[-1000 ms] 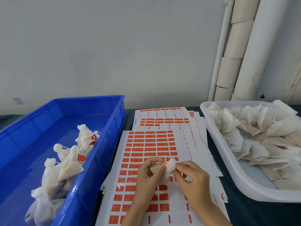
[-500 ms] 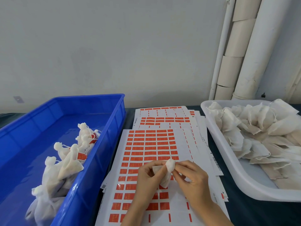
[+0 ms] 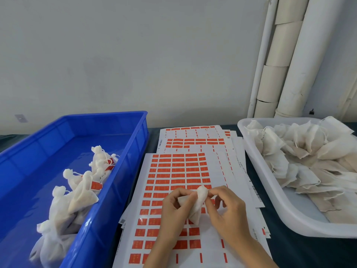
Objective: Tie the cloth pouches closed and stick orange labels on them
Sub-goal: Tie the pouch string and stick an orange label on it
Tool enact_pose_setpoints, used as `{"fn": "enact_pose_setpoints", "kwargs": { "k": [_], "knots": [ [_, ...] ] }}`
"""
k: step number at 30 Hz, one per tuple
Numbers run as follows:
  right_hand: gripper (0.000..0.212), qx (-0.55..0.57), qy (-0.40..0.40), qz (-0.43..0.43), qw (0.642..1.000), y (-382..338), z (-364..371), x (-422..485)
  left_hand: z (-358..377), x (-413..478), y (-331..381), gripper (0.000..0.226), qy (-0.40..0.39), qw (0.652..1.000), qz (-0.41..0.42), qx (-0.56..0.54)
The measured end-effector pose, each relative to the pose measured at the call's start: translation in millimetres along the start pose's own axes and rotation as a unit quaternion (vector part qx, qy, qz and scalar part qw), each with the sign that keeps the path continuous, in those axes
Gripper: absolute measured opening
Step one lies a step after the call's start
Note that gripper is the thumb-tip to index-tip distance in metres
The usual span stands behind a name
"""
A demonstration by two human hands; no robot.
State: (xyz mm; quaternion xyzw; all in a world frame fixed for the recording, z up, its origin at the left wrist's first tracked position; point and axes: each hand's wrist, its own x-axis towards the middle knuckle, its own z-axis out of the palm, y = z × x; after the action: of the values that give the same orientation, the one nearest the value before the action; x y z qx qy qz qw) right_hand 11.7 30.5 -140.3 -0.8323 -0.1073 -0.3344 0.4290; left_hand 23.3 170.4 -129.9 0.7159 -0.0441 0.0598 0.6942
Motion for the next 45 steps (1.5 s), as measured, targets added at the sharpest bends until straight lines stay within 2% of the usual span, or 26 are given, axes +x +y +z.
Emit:
{"fn": "enact_pose_setpoints", "kwargs": {
  "k": [5, 8, 10, 15, 20, 24, 28, 31, 35, 37, 38, 40, 42, 45],
  "knots": [
    [0.020, 0.035, 0.032, 0.026, 0.999, -3.0, -4.9, 2.1, -1.1, 2.0, -4.3, 0.005, 0.036, 0.999, -0.026, -0.005],
    [0.013, 0.051, 0.059, 0.049, 0.996, -6.0, -6.7, 4.7, -1.9, 2.3, -3.6, 0.005, 0.059, 0.998, -0.036, -0.005],
    [0.007, 0.063, 0.076, 0.072, 0.992, -6.1, -7.5, 5.7, -2.2, 2.4, -3.0, 0.004, 0.062, 0.998, -0.033, 0.001],
    [0.009, 0.107, 0.112, 0.144, 0.978, -3.3, -11.1, 8.0, -1.8, 2.8, -0.7, 0.008, 0.065, 0.997, -0.028, -0.015],
    [0.005, 0.116, 0.137, 0.161, 0.971, -5.6, -14.8, 10.9, -1.3, 3.3, 2.5, 0.006, 0.062, 0.998, -0.011, -0.028],
    [0.004, 0.121, 0.139, 0.178, 0.967, -4.7, -15.7, 12.6, -1.7, 2.5, 3.6, 0.010, 0.033, 0.999, -0.012, -0.032],
    [0.004, 0.127, 0.118, 0.180, 0.968, 0.2, -19.1, 14.6, -4.9, 1.0, 3.7, 0.032, -0.057, 0.996, -0.046, -0.059],
    [0.009, 0.131, 0.094, 0.168, 0.972, -1.0, -17.1, 12.5, -1.4, -2.6, 6.4, 0.031, -0.112, 0.993, -0.029, -0.036],
    [0.023, 0.082, 0.072, 0.149, 0.983, 0.6, -15.4, 11.2, 2.6, -2.0, 6.0, 0.012, -0.061, 0.996, 0.051, 0.036],
    [0.021, 0.048, 0.057, 0.180, 0.981, 5.9, -16.4, 10.6, 1.8, -1.1, 2.9, 0.002, -0.031, 0.997, 0.056, 0.043],
    [0.019, 0.016, 0.046, 0.209, 0.977, 9.7, -16.7, 9.4, 1.5, -0.9, 1.3, 0.004, -0.012, 0.997, 0.052, 0.055],
    [0.029, -0.085, 0.026, 0.264, 0.960, 15.9, -16.8, 7.5, 2.1, -1.2, 0.5, 0.008, 0.017, 0.996, 0.034, 0.077],
    [0.041, -0.151, 0.019, 0.274, 0.950, 17.2, -16.4, 6.7, 3.1, -1.9, 0.1, 0.013, 0.028, 0.995, 0.028, 0.091],
    [0.042, -0.175, 0.004, 0.268, 0.947, 15.7, -15.2, 6.5, 2.9, -1.8, -1.4, 0.022, 0.024, 0.992, 0.033, 0.115]
  ]
}}
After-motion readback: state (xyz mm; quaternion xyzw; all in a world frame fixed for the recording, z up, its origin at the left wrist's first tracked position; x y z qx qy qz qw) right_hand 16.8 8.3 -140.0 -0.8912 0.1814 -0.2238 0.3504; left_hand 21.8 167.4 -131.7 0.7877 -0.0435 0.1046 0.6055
